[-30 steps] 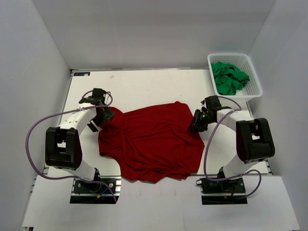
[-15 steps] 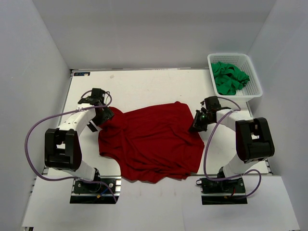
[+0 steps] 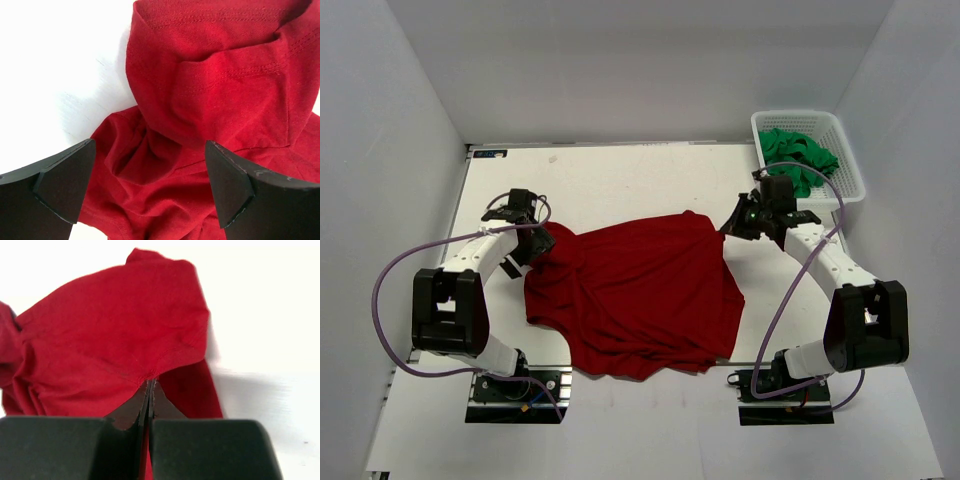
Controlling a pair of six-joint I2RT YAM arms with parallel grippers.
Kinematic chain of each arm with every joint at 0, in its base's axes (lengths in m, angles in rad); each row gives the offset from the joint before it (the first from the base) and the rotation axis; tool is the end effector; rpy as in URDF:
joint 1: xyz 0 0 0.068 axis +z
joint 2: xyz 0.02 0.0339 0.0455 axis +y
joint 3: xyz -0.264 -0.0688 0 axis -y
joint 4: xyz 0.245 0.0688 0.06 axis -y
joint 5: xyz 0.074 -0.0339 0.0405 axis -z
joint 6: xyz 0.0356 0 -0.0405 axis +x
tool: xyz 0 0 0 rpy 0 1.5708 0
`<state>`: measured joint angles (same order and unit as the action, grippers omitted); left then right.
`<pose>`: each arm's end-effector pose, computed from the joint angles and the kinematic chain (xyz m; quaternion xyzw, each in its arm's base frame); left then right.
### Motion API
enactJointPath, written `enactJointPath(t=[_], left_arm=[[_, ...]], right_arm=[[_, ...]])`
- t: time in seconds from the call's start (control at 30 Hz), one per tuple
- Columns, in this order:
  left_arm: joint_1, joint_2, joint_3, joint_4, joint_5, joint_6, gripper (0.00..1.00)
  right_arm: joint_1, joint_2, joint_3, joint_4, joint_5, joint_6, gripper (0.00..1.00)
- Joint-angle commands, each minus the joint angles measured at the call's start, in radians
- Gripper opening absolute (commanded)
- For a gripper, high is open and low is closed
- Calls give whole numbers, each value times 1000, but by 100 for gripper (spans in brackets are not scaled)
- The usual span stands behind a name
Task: Fold and stack the t-shirts
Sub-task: Flatten out the tshirt
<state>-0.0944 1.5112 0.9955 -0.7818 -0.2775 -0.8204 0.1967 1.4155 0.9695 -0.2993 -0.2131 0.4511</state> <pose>0.2759 -0.0163 0.2042 -0.3660 0.9105 0.0634 0.1816 0.2987 0.0672 0.2490 0.0732 0.9089 0.2193 0.3471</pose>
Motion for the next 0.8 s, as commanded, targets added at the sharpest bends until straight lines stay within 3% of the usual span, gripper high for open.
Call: enactJointPath(t=[0.0,0.23,0.37,0.5,0.63,0.77], left_arm=[[4,-51,-1,23,-32,-14,100],[13,-23,-1,70,-71,-55,100],[34,1,-12,127,-80,-82,100],[53,43,-28,283,-80,-82,100],[76,63,-67,461,-89,-91,85],[87,124,-31,437,-107,-104,72]], right_arm=[[-6,-6,63,19,73,-41,0],[-17,36,139,-46,208,-54,0],[-31,53,146,-50,207,-48,0],[-40,83,161,-43,175,-49,0],[-42,98,164,-46,132,-52,0],[-43,108,179,-57,113,-49,0]])
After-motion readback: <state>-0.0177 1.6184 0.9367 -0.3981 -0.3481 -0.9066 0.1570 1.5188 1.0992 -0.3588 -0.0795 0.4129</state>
